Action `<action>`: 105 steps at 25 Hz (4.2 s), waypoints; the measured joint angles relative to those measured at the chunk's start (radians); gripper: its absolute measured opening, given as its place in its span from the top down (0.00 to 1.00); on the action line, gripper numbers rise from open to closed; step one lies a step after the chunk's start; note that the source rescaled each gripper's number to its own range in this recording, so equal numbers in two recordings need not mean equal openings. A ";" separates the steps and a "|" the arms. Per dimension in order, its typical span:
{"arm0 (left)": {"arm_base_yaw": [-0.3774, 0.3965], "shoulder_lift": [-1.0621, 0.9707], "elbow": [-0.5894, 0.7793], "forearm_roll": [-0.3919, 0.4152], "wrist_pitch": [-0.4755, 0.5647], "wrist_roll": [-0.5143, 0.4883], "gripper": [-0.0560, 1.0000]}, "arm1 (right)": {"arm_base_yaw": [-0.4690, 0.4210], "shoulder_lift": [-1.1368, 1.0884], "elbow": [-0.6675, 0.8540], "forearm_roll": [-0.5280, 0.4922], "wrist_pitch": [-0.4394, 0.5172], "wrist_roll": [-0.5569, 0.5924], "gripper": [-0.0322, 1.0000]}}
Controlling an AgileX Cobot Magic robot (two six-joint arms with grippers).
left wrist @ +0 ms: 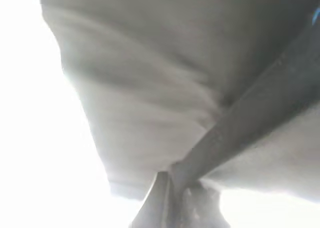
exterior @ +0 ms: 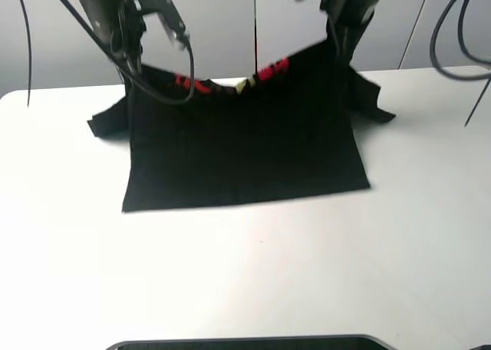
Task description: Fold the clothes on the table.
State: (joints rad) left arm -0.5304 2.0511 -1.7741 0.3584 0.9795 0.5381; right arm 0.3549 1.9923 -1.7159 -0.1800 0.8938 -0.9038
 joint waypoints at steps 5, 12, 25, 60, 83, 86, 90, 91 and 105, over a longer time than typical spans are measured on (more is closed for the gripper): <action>0.000 -0.135 -0.142 0.008 0.062 0.067 0.94 | 0.000 -0.080 -0.200 -0.037 0.141 0.033 0.97; 0.002 -0.216 -0.071 -0.161 0.220 0.109 0.94 | 0.000 -0.118 -0.080 0.168 0.313 0.061 0.97; -0.002 -0.237 0.848 -0.325 0.224 0.186 0.94 | 0.004 -0.114 0.725 0.463 0.184 0.022 0.97; 0.033 0.032 0.626 0.218 -0.311 -0.204 0.94 | 0.004 0.117 0.546 0.355 -0.578 -0.057 0.97; -0.027 -0.234 0.625 0.180 -0.295 -0.508 0.48 | -0.067 -0.166 0.544 0.541 -0.438 0.378 0.19; -0.027 -0.289 0.625 0.054 -0.263 -0.511 0.47 | -0.076 -0.145 0.546 0.550 -0.300 0.483 0.19; -0.027 -0.327 0.625 -0.053 -0.228 -0.513 0.47 | -0.076 -0.082 0.563 0.623 -0.250 0.526 0.13; -0.027 -0.330 0.625 -0.061 -0.217 -0.509 0.47 | -0.076 -0.061 0.564 0.639 -0.250 0.530 0.09; -0.027 -0.334 0.626 -0.078 -0.195 -0.503 0.47 | -0.080 0.144 0.543 0.819 -0.344 0.477 0.30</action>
State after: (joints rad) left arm -0.5570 1.7173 -1.1478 0.2802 0.7844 0.0353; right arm 0.2745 2.1360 -1.1728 0.6389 0.5494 -0.4266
